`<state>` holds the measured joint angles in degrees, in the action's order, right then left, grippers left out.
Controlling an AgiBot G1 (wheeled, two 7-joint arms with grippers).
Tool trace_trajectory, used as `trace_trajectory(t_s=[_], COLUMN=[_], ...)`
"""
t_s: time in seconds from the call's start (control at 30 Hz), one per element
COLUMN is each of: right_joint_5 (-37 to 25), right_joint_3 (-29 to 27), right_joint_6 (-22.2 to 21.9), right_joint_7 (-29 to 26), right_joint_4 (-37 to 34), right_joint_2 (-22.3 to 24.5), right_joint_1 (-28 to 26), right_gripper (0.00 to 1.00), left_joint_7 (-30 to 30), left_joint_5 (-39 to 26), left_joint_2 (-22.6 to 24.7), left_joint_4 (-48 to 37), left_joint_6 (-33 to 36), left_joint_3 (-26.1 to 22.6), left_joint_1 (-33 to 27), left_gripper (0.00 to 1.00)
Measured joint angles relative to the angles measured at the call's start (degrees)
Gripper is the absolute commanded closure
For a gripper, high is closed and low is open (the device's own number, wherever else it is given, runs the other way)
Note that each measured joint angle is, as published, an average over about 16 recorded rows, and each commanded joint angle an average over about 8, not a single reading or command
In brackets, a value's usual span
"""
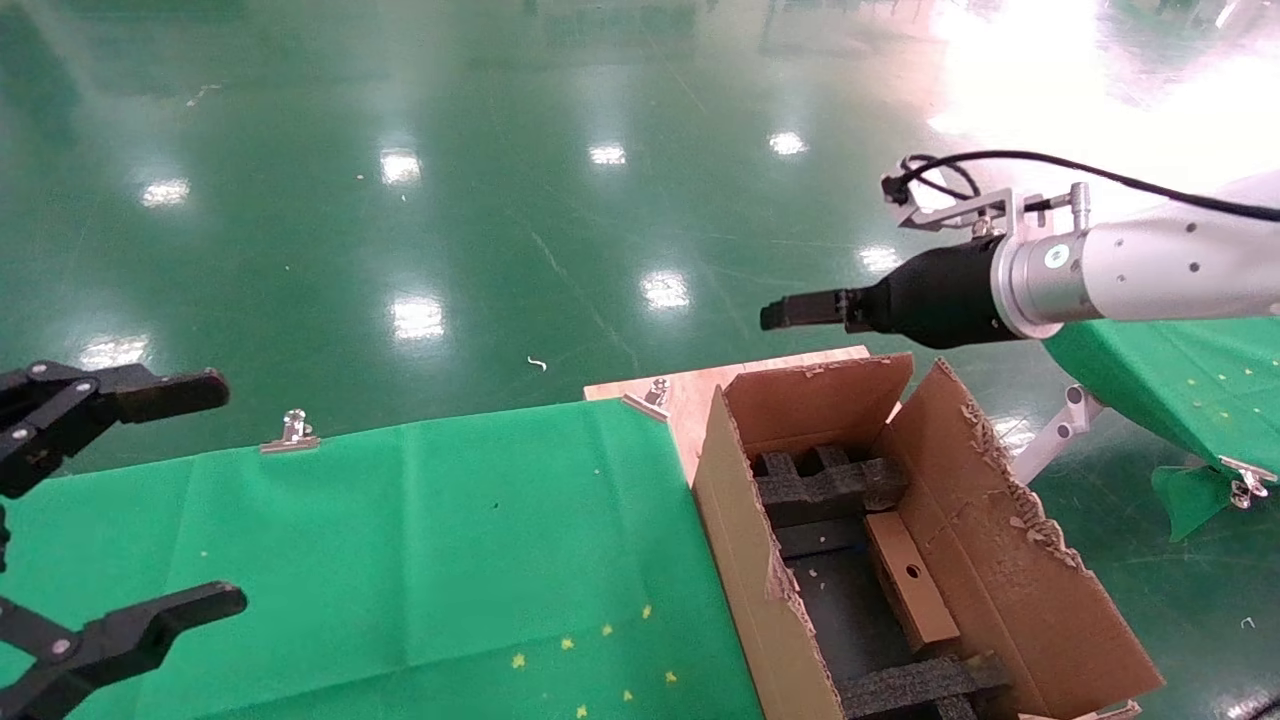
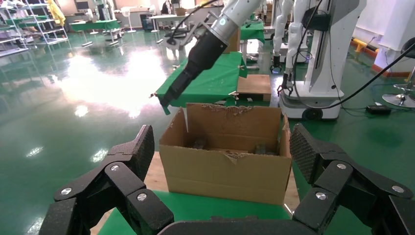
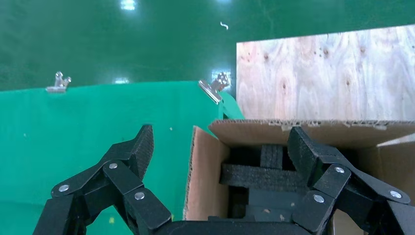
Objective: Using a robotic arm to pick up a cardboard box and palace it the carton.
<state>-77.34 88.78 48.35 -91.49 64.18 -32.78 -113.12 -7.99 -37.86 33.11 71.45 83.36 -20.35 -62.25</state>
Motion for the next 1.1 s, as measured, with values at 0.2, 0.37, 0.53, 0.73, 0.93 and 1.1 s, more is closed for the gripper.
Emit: trace_trajectory(t_s=[0.2,0.37,0.53,0.73,0.93,1.1], right_joint_5=[1.58,4.19,7.21,10.84,14.48,17.5], right_joint_3=[-3.62,-8.89,-15.06,-22.48,-29.9,-36.07], right_joint_6=[1.98,4.69,7.85,11.64,15.43,18.59], right_joint_7=[4.15,9.97,16.81,25.03,33.25,40.09], right_joint_4=[0.32,1.03,1.84,2.81,3.78,4.59], right_joint_2=[-0.13,-0.28,-0.47,-0.7,-0.93,-1.11], right_joint_1=[2.98,6.63,10.97,16.19,21.41,25.75], right_gripper=[0.0,0.0,0.0,0.0,0.0,0.0], left_joint_7=[0.0,0.0,0.0,0.0,0.0,0.0], left_joint_5=[0.01,0.01,0.01,0.01,0.01,0.01], left_joint_2=[0.0,0.0,0.0,-0.01,-0.01,-0.01], left_joint_4=[0.0,0.0,0.0,0.0,0.0,0.0], left_joint_6=[0.0,0.0,0.0,0.0,0.0,0.0], left_joint_3=[0.0,0.0,0.0,-0.01,-0.01,-0.01], left_joint_1=[0.0,0.0,0.0,0.0,0.0,0.0], left_gripper=[0.0,0.0,0.0,0.0,0.0,0.0])
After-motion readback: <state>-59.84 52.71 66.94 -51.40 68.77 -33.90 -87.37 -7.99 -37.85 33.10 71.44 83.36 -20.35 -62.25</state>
